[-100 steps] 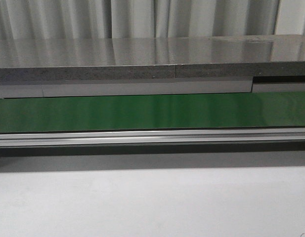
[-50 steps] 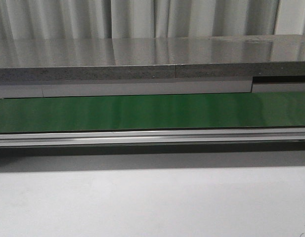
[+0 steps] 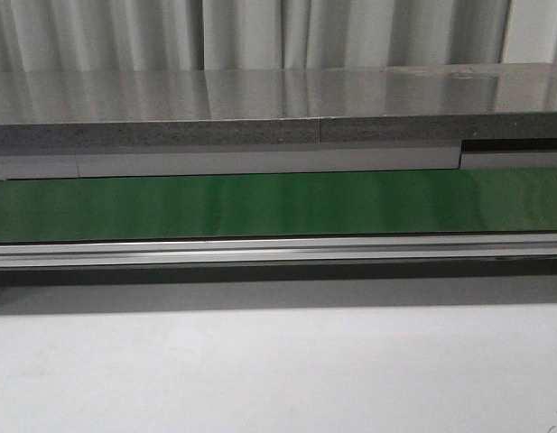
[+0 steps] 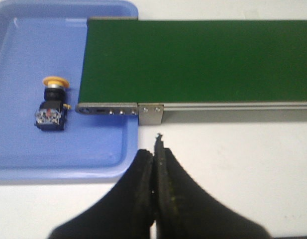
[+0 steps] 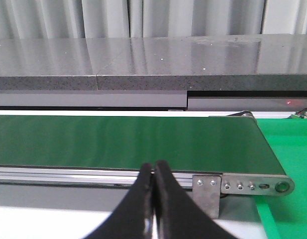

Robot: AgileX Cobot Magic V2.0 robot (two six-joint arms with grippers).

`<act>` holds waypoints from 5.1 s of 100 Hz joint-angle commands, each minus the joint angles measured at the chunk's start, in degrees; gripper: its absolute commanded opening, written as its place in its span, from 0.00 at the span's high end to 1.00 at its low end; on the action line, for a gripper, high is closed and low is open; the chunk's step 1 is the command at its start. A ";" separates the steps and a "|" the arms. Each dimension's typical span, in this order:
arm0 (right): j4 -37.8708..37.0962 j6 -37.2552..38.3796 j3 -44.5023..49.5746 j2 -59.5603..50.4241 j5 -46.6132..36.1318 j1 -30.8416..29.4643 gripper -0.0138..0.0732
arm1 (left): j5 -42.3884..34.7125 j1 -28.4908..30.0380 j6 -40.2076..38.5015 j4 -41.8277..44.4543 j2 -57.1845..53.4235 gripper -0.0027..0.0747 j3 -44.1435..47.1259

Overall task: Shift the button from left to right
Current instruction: 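Move the left gripper down toward the blue tray, then lower the open left gripper around the yellow-capped push button, then close the left gripper on the button and lift it onto the belt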

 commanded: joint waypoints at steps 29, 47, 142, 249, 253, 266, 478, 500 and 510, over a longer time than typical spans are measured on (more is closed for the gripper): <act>-0.30 -0.04 -1.04 -1.08 -4.42 0.02 0.92 | 1.07 -0.42 1.40 -0.89 4.30 0.91 -2.18; -0.30 -0.04 -1.04 -1.08 -4.42 0.02 0.92 | 1.07 -0.42 3.11 -0.89 4.30 0.41 -2.18; -0.30 -0.04 -1.04 -1.08 -4.42 0.02 0.92 | -2.69 14.10 3.11 4.17 22.74 0.12 -19.13; -0.30 -0.04 -1.04 -1.08 -4.42 0.02 0.92 | -4.54 22.04 4.07 0.35 64.38 0.12 -33.00; -0.30 -0.04 -1.04 -1.08 -4.42 0.02 0.92 | -4.54 22.04 4.07 0.35 64.79 0.12 -33.00; -0.30 -0.04 -1.04 -1.08 -4.42 0.02 0.92 | -4.33 22.04 4.07 0.35 66.22 0.12 -33.00; -0.30 -0.04 -1.04 -1.08 -4.42 0.02 0.92 | 7.73 9.84 14.79 -5.13 62.83 0.99 -48.61; -0.30 -0.04 -1.04 -1.08 -4.42 0.02 0.92 | 6.24 9.84 14.56 -5.13 62.83 0.99 -45.25; -0.30 -0.04 -1.04 -1.08 -4.42 0.02 0.92 | 5.99 9.84 14.56 -5.22 62.94 0.99 -44.64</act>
